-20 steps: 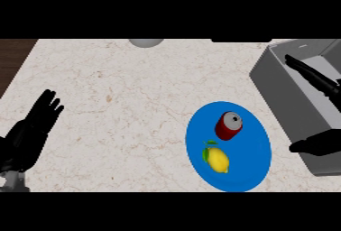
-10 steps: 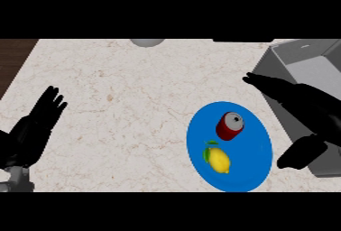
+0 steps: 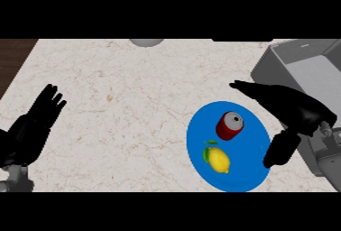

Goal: Pick the can from the plate and place it in the cardboard box

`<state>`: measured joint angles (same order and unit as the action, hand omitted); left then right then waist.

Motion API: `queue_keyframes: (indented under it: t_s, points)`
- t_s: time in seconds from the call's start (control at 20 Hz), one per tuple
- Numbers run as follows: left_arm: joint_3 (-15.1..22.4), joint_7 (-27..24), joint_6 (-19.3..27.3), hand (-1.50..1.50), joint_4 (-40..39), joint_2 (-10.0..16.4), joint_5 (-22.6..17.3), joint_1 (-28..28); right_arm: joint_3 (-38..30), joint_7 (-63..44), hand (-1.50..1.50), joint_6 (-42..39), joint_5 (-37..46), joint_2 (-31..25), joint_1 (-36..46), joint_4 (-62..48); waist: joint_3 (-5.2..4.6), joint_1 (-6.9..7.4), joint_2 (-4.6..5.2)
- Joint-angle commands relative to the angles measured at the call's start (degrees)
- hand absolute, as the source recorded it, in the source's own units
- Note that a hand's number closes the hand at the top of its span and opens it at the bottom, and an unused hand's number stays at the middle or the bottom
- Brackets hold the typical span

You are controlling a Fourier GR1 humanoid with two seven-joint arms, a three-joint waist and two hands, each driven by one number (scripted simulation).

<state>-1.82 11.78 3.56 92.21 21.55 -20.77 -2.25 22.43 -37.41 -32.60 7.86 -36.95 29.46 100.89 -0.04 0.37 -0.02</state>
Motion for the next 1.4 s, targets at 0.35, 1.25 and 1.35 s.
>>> queue_keyframes:
  t_s: [0.35,1.25,1.35]
  points:
    - [-1.5,0.8,-1.0,0.00,1.6,-3.3,3.8,1.0,-4.5,2.2,-1.50,-6.8,8.3,6.4,-5.8,1.2,0.04,-0.34,-0.04]
    - [-3.8,5.7,-3.3,0.00,4.3,-6.7,5.5,-0.6,-5.0,9.7,-1.50,-8.4,25.3,17.7,-1.3,-9.5,0.05,0.00,0.03]
    - [-5.1,0.4,-6.8,0.00,-1.1,-6.3,6.4,0.4,-5.4,8.3,-1.50,-10.0,26.2,18.1,-4.9,-5.2,0.03,-0.26,0.01]
